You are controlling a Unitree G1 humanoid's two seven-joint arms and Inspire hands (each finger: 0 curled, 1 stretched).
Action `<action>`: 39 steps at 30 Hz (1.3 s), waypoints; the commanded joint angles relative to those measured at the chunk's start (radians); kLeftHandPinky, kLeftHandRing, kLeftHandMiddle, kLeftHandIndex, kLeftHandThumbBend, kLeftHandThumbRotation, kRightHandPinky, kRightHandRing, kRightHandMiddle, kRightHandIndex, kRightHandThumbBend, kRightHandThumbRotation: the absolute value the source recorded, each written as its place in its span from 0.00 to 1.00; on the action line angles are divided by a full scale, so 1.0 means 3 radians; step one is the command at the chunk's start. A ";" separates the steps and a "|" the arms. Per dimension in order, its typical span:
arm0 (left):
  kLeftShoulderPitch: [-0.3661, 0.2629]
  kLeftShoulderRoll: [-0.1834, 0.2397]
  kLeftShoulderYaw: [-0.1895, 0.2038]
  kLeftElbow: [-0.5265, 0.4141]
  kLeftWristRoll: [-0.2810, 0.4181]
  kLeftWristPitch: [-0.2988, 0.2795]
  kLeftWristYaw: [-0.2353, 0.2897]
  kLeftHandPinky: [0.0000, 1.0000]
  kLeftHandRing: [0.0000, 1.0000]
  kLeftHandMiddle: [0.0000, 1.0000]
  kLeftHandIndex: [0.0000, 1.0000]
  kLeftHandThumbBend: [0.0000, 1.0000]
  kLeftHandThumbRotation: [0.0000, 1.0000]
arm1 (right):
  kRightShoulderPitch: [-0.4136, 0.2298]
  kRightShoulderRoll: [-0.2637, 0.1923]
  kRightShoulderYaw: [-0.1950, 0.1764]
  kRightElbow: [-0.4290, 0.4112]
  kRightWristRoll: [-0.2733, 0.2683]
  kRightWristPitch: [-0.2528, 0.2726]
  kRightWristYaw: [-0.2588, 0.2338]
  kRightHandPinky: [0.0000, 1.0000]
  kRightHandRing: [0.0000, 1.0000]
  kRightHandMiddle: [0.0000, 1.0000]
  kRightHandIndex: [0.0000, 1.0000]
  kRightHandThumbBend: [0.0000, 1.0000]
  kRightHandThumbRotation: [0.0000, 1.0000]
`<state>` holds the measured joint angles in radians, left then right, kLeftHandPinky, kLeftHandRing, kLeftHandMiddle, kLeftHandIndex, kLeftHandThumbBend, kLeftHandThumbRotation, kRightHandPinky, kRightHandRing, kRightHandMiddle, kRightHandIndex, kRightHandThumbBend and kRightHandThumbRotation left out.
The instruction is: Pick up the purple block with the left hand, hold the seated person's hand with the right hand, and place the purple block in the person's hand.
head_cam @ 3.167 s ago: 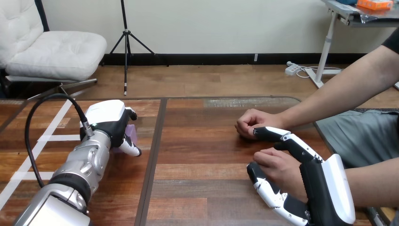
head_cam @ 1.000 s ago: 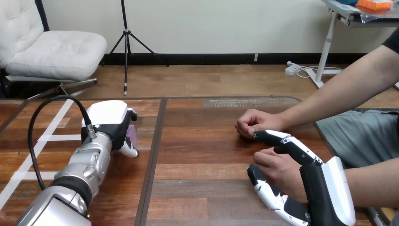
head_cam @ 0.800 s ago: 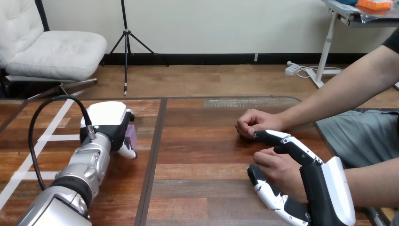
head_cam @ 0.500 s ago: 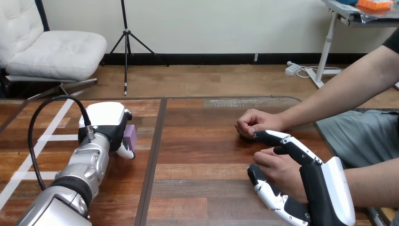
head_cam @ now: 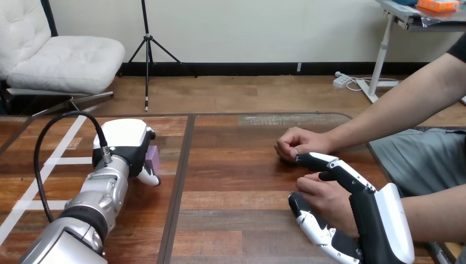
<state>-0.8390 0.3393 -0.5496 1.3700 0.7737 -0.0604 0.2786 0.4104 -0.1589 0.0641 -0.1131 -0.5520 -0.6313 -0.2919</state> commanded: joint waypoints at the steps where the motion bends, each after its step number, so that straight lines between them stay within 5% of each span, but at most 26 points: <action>1: -0.0135 0.0024 -0.0004 -0.0019 0.0002 0.0002 0.0089 0.75 0.80 0.84 0.83 0.79 0.20 | -0.0123 0.0017 0.0007 -0.0147 0.0060 -0.0017 0.0009 0.68 0.73 0.74 0.72 0.46 0.49; 22: -0.0058 -0.0017 0.0048 0.0001 -0.0068 0.0008 0.0299 0.53 0.63 0.71 0.72 0.80 0.05 | -0.0120 0.0002 0.0013 -0.0135 0.0087 -0.0026 0.0023 0.69 0.74 0.74 0.72 0.46 0.49; 39: -0.0001 -0.0043 0.0104 0.0002 -0.0138 -0.0009 0.0360 0.47 0.55 0.61 0.65 0.72 0.00 | -0.0094 -0.0017 -0.0020 -0.0174 0.0054 -0.0004 0.0045 0.70 0.74 0.74 0.72 0.46 0.50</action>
<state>-0.8246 0.3346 -0.5330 1.3702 0.7454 -0.0608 0.3623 0.4108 -0.1598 0.0683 -0.1132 -0.5476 -0.6308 -0.2786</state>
